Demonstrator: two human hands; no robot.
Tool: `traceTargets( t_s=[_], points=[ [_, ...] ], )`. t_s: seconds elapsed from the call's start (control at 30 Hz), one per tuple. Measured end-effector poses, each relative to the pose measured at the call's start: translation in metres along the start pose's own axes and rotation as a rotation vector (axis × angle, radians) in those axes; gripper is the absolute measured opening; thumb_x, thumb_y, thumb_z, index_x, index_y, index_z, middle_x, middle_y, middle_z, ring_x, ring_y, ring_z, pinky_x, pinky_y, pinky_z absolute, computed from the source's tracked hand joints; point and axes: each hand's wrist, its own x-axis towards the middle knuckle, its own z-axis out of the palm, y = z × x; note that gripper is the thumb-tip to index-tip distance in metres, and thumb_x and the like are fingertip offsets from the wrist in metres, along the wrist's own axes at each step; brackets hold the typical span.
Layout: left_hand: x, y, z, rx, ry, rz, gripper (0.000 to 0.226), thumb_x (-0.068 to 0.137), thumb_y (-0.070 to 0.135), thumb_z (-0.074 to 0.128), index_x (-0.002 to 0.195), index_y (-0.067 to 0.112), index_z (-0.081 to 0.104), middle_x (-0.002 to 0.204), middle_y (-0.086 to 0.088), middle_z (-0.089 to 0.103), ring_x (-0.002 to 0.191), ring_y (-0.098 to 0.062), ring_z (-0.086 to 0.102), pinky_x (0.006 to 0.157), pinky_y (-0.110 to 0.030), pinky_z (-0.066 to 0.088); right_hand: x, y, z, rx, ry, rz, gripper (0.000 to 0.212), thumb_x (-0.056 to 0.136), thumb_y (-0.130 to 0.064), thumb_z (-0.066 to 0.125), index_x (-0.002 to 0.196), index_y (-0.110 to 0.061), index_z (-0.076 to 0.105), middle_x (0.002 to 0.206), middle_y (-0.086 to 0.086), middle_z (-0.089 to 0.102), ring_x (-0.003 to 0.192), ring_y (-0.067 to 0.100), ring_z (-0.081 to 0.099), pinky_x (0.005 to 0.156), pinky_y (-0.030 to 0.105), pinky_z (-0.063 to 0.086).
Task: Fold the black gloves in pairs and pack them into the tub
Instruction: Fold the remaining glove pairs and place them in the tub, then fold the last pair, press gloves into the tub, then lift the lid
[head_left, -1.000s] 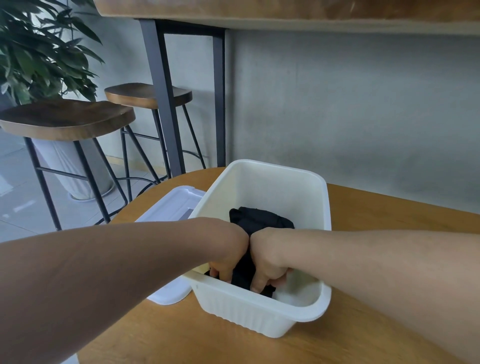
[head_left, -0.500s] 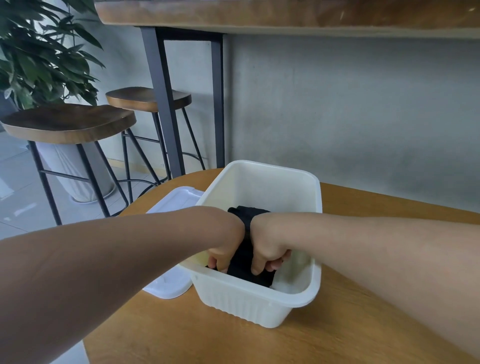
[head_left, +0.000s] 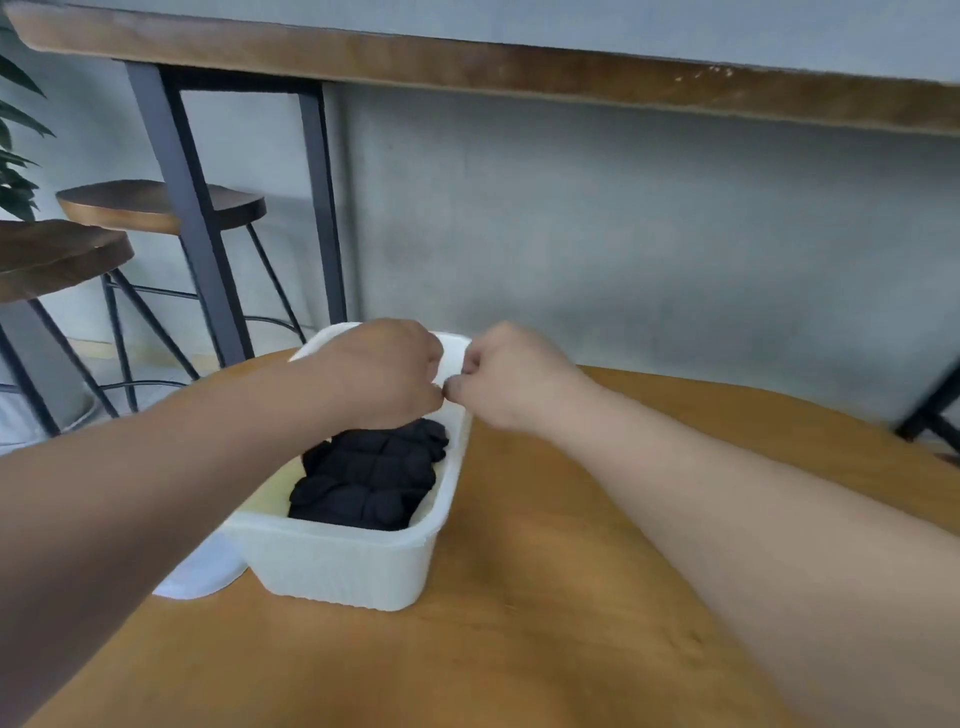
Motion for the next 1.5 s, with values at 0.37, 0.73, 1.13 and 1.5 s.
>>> traceTargets(
  t_s=[0.37, 0.73, 1.13, 1.5],
  points=[
    [-0.003, 0.169, 0.040, -0.455, 0.167, 0.089, 0.035, 0.082, 0.024, 0.063, 0.060, 0.015, 0.038, 0.053, -0.003, 0.045, 0.051, -0.022, 0.041, 0.048, -0.030, 0.028, -0.109, 0.148, -0.008, 0.411, 0.336, 0.299, 0.038, 0.095, -0.033, 0.054, 0.062, -0.013, 0.054, 0.066, 0.003, 0.052, 0.072, 0.027, 0.049, 0.061, 0.027, 0.034],
    [0.018, 0.322, 0.130, -0.659, -0.133, 0.218, 0.024, 0.083, 0.025, 0.067, 0.067, 0.022, 0.049, 0.058, 0.008, 0.051, 0.050, -0.010, 0.045, 0.046, -0.021, 0.032, -0.196, 0.303, -0.032, 0.452, 0.269, 0.577, 0.027, 0.093, -0.036, 0.060, 0.079, -0.014, 0.068, 0.059, -0.007, 0.054, 0.053, 0.012, 0.046, 0.050, 0.025, 0.038],
    [0.025, 0.378, 0.179, -0.621, -0.337, 0.198, 0.008, 0.087, 0.029, 0.060, 0.080, 0.025, 0.060, 0.078, 0.008, 0.061, 0.070, -0.012, 0.058, 0.062, -0.025, 0.047, -0.250, 0.427, -0.021, 0.100, 0.105, 0.957, 0.028, 0.090, -0.019, 0.055, 0.064, -0.015, 0.045, 0.060, -0.003, 0.045, 0.051, 0.014, 0.042, 0.045, 0.024, 0.032],
    [-0.004, 0.424, 0.191, -0.557, -0.372, 0.434, 0.048, 0.072, 0.056, 0.073, 0.112, 0.033, 0.058, 0.103, 0.015, 0.052, 0.091, -0.006, 0.053, 0.080, -0.026, 0.048, -0.248, 0.435, -0.029, 0.351, 0.053, 1.047, 0.013, 0.089, -0.022, 0.062, 0.082, -0.011, 0.057, 0.085, 0.006, 0.057, 0.075, 0.021, 0.055, 0.068, 0.030, 0.047]
  ],
)
